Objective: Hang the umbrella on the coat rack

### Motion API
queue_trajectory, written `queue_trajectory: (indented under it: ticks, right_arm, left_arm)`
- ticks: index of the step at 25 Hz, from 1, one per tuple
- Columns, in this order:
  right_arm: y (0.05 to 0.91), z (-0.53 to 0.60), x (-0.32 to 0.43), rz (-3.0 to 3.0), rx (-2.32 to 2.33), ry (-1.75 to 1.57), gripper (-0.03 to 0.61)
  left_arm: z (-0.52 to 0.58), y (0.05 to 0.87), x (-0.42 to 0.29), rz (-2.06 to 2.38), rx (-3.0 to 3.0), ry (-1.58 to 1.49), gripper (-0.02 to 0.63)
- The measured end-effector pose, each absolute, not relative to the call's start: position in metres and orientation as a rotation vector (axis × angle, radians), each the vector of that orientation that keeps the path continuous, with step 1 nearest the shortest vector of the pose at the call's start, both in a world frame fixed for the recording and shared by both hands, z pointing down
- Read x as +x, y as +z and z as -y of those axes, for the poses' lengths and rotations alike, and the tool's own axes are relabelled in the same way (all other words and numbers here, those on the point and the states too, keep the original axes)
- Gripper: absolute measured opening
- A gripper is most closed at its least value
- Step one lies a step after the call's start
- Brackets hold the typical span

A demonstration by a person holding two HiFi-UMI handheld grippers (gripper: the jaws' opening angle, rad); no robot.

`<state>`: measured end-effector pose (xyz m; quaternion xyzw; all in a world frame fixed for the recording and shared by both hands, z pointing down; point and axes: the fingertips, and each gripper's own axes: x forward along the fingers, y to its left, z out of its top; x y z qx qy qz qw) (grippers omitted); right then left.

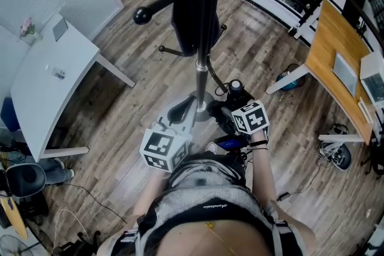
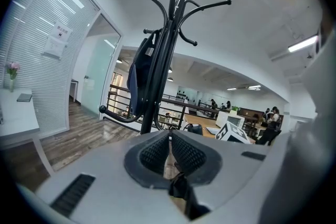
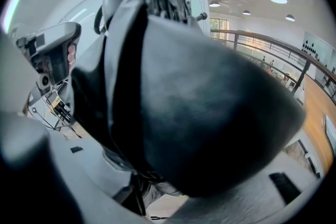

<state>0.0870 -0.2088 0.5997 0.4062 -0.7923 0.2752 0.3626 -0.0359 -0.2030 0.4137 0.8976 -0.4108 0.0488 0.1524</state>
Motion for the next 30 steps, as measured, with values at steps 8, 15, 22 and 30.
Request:
queue_trajectory:
  ticks: [8, 15, 22, 30]
  right_arm:
    - [0.602, 0.199, 0.092, 2.022, 1.056, 0.721, 0.267]
    - [0.604, 0.200, 0.095, 2.019, 1.064, 0.732, 0.267]
    - [0.606, 0.203, 0.092, 2.022, 1.055, 0.731, 0.267]
    - [0.614, 0.210, 0.093, 2.011, 1.047, 0.726, 0.267]
  left_arm:
    - [0.203, 0.416, -0.036, 1.164, 2.577, 0.142, 0.015]
    - [0.201, 0.416, -0.032, 1.149, 2.580, 0.146, 0.015]
    - [0.197, 0.415, -0.038, 1.164, 2.569, 0.144, 0.015]
    - [0.197, 0.415, -0.044, 1.193, 2.558, 0.140, 0.015]
